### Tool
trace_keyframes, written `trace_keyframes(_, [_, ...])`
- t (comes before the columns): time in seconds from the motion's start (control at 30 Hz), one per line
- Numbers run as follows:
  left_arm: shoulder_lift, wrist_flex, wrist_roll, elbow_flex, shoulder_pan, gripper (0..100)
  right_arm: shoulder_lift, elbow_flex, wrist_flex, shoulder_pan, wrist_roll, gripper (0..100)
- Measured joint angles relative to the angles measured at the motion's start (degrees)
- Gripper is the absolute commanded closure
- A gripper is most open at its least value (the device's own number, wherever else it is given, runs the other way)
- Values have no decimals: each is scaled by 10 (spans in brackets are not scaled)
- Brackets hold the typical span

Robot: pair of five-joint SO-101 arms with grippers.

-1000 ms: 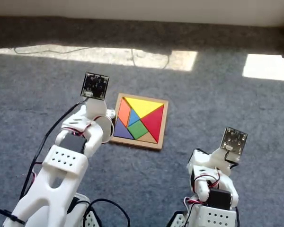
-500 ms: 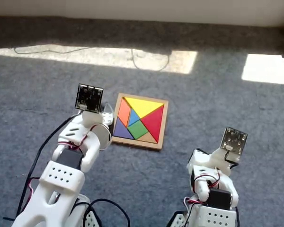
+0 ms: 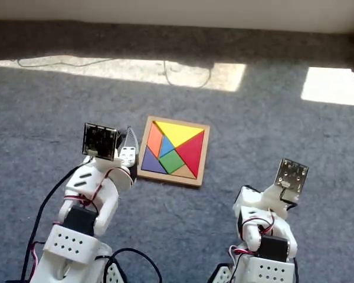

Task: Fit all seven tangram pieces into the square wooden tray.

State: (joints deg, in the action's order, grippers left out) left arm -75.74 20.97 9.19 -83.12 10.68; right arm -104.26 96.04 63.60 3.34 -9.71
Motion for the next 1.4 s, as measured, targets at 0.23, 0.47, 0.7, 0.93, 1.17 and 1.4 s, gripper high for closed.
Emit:
trace_keyframes(0.23, [-172, 0, 0, -81, 0, 995, 0, 0, 0, 0, 0, 995])
trace_keyframes(0.47, [-267, 51, -87, -125, -28, 994, 0, 0, 0, 0, 0, 995])
trace_keyframes(0.7, [-267, 121, -103, -129, -104, 993, 0, 0, 0, 0, 0, 995])
trace_keyframes(0.93, [-267, 287, -103, -129, -111, 993, 0, 0, 0, 0, 0, 995])
trace_keyframes(1.17, [-267, 455, -104, -129, -111, 993, 0, 0, 70, -52, 2, 995])
trace_keyframes(1.4, [-267, 545, -104, -129, -111, 993, 0, 0, 76, -56, 4, 995])
